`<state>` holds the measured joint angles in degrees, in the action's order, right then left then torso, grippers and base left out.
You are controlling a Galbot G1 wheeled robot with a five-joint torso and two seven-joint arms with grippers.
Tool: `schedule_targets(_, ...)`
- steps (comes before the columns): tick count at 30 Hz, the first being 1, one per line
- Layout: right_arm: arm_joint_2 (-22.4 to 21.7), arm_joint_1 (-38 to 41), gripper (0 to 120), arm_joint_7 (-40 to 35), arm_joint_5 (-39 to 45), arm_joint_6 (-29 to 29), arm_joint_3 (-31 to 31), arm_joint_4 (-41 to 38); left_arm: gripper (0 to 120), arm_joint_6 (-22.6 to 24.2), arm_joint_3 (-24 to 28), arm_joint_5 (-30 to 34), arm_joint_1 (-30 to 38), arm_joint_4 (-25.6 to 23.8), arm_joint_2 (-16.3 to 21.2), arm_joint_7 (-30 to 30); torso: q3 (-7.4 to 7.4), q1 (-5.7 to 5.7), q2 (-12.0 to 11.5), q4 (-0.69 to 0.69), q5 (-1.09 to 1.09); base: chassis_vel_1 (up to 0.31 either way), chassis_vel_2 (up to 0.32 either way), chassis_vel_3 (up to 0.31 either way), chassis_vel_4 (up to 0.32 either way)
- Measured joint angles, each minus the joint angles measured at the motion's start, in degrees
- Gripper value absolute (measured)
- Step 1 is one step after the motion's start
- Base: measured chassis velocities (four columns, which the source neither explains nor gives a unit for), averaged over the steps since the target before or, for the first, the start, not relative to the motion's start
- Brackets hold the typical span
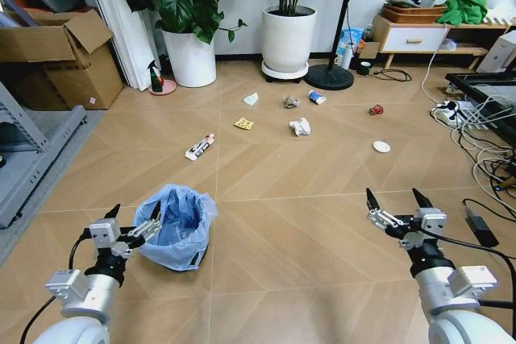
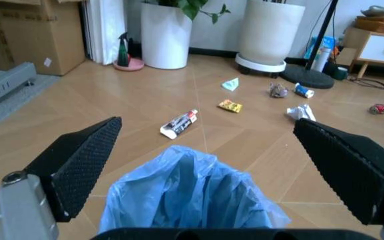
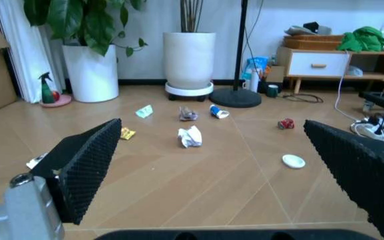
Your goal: Pick up the trash bin and place the garbage on the floor into it.
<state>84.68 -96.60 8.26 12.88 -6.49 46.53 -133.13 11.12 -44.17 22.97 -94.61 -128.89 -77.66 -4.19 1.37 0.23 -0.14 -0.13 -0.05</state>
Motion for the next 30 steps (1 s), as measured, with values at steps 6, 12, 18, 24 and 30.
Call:
schedule_targets(6, -0.3, 0.6, 100, -0.1, 0.2, -0.5, 0.0, 0.0, 100, 0.1, 0.0, 0.4, 0.3, 0.0, 0.1, 0.2, 0.0, 0.0, 0.0, 0.0, 0.0, 0.0, 0.0, 0.0, 0.0)
schedule_targets(12, -0.3, 1.0, 100, -0.5, 0.2, -0.7, 0.0, 0.0, 100, 0.1, -0.1, 0.4, 0.4, 0.1, 0.2, 0.2, 0.0, 0.0, 0.0, 0.0, 0.0, 0.0, 0.0, 0.0, 0.0)
schedule_targets(18, -0.7, 1.0, 100, -0.8, 0.2, -0.8, 0.0, 0.2, 100, 2.7, 0.3, 1.4, 1.9, 1.8, 3.1, 1.3, 0.0, 0.0, 0.0, 0.01, 0.0, 0.0, 0.0, 0.0, 0.0)
schedule_targets(24, -1.7, 0.7, 100, -1.1, 0.4, -0.9, 0.0, 0.5, 100, 8.0, 1.0, 3.6, 6.5, 6.0, 9.7, 4.4, 0.0, 0.0, 0.0, 0.0, -0.03, 0.0, 0.0, 0.0, 0.0)
schedule_targets(30, -3.1, 0.9, 100, -1.6, 1.0, -1.4, -0.5, 1.0, 100, 18.4, 0.8, 9.5, 8.5, 8.2, 15.2, 7.1, 0.0, 0.0, 0.0, 0.0, -0.01, 0.0, 0.0, 0.0, 0.0)
